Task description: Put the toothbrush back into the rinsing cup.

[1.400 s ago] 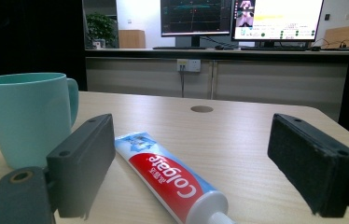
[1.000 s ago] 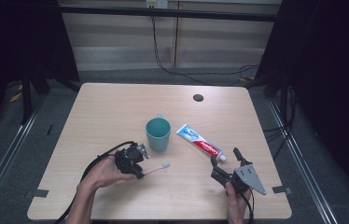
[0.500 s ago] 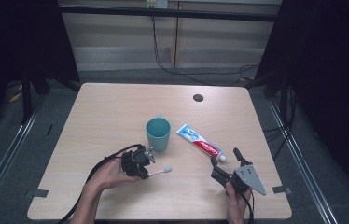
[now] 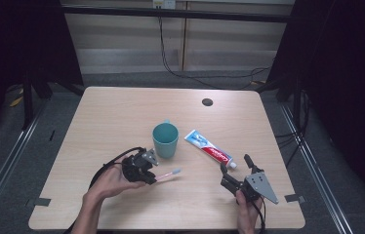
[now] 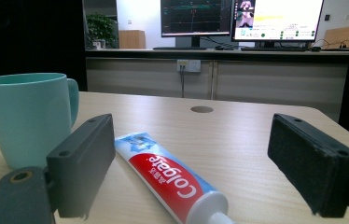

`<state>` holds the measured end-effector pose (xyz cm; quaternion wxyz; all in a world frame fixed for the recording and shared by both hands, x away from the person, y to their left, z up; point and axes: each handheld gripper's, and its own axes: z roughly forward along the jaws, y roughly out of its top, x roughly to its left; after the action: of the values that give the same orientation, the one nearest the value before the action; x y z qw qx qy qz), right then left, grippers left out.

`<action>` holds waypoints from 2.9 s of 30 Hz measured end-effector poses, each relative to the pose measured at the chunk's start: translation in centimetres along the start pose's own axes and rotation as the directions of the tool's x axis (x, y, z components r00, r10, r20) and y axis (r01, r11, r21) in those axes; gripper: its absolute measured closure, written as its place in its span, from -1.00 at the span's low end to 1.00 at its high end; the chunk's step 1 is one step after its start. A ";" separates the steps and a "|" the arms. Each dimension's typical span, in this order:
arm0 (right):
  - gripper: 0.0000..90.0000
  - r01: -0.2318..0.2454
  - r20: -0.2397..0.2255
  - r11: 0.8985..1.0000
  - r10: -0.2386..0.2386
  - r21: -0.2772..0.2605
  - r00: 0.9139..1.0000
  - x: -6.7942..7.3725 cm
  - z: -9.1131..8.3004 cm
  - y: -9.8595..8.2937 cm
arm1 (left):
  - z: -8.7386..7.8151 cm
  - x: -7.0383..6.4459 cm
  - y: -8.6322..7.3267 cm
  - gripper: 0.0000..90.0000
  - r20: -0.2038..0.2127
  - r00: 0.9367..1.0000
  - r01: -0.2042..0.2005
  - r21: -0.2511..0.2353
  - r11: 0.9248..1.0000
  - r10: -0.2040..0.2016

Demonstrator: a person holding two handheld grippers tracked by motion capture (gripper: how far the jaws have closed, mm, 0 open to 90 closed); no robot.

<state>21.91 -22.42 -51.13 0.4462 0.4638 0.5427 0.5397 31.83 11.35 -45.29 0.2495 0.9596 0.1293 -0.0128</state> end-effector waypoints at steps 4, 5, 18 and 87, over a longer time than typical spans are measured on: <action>-0.68 0.000 0.001 1.000 0.000 0.000 1.000 0.0 0.0 0.0 | -1.1 0.0 -0.2 0.75 -0.001 1.000 0.021 -0.096 0.995 -0.021; -0.68 0.000 0.000 1.000 0.000 0.000 1.000 0.0 0.0 0.0 | -1.4 0.0 -0.2 0.75 0.010 1.000 0.022 -0.118 0.993 -0.021; -0.68 -0.001 0.001 1.000 0.001 0.002 1.000 0.0 0.0 0.0 | -3.5 -0.2 -0.6 0.75 0.057 0.997 0.059 -0.319 0.946 -0.043; -0.69 -0.002 -0.001 1.000 0.002 -0.003 1.000 0.0 0.0 0.0 | -8.8 2.5 2.4 0.75 -0.074 0.979 0.059 -0.792 0.608 -0.191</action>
<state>21.91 -22.43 -51.14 0.4460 0.4634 0.5418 0.5411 34.47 14.18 -36.67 0.6317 0.7402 0.2073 0.1001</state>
